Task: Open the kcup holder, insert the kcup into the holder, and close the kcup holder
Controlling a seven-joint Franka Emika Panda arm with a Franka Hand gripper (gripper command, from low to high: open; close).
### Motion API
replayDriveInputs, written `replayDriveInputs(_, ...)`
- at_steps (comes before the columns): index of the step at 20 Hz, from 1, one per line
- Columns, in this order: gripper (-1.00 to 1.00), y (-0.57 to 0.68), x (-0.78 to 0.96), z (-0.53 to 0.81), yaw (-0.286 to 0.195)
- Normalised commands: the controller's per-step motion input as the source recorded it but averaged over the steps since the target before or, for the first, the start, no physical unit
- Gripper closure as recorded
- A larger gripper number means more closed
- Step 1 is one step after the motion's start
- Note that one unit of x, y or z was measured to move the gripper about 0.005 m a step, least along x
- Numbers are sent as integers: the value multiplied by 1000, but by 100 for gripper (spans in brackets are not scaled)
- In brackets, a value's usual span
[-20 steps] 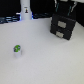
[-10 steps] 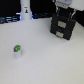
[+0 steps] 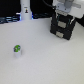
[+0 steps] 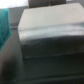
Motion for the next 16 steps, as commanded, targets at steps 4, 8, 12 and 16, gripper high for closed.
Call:
replayDriveInputs(4,-100,58,-266,-321,-1)
replayDriveInputs(8,100,25,-76,-47,-9)
replayDriveInputs(12,100,-7,21,-13,-4)
replayDriveInputs(16,100,-1,60,-15,-7)
